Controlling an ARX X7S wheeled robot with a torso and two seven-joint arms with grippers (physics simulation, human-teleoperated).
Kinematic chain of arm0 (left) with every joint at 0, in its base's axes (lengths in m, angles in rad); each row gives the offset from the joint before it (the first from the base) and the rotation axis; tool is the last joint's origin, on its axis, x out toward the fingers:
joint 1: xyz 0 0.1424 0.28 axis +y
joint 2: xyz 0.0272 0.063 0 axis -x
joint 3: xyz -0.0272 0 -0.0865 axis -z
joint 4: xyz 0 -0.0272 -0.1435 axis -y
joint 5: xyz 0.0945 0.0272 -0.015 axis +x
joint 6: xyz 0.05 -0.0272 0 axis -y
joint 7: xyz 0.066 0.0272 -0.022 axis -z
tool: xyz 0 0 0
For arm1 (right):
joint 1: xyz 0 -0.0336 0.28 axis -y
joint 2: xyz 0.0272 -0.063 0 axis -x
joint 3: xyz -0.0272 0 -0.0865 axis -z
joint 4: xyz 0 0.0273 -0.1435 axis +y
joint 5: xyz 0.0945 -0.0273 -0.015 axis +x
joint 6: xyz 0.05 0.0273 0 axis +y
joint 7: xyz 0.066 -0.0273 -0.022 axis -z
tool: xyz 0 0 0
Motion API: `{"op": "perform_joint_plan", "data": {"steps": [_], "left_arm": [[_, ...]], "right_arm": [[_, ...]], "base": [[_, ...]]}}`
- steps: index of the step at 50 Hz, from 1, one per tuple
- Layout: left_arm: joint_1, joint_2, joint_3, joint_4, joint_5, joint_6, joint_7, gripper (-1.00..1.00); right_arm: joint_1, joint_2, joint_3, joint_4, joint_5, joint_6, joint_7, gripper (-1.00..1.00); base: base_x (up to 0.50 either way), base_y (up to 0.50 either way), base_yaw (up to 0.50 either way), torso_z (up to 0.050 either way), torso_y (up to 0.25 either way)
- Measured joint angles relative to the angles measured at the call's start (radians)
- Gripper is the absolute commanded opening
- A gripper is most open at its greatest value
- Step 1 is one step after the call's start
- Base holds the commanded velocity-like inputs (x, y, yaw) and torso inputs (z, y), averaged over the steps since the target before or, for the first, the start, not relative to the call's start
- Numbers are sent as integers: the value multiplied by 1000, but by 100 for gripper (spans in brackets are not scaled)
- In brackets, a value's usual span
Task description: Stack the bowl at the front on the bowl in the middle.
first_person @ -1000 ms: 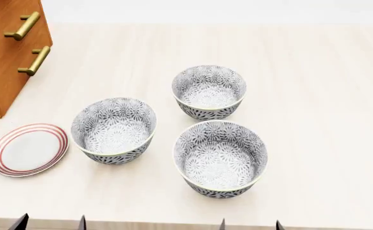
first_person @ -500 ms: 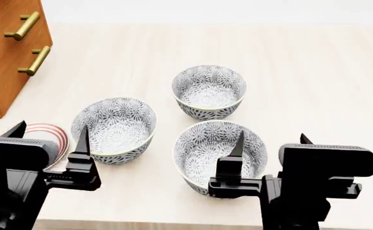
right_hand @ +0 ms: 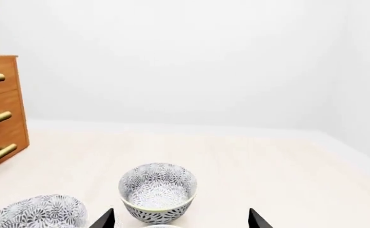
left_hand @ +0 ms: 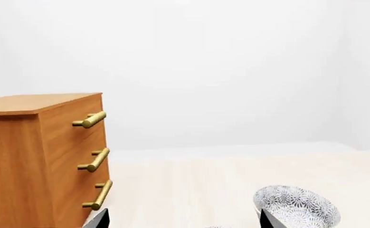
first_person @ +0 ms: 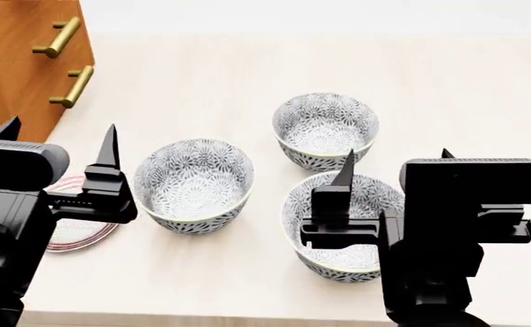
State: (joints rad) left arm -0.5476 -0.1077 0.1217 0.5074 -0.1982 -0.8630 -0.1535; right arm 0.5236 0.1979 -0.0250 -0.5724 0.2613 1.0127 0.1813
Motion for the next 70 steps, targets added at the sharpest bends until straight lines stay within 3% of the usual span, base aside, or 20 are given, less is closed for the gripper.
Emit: {"op": "perform_joint_plan", "data": {"steps": [10,48,70], "left_arm": [[-4,-11,2,8,-8,-8,-9,100],[-14,-33,44,-11,-21,11,-43,100],[-13,-45,58,-31,-32,23,-56,100]], "right_arm": [[10,7,-29,-5,-2,13,11,100],[22,31,-59,0,19,25,11,100],[72,10,-26,46,39,107,46,100]], "base": [[0,250,0,0,0],[495,0,0,0,0],[1,0,0,0,0]]}}
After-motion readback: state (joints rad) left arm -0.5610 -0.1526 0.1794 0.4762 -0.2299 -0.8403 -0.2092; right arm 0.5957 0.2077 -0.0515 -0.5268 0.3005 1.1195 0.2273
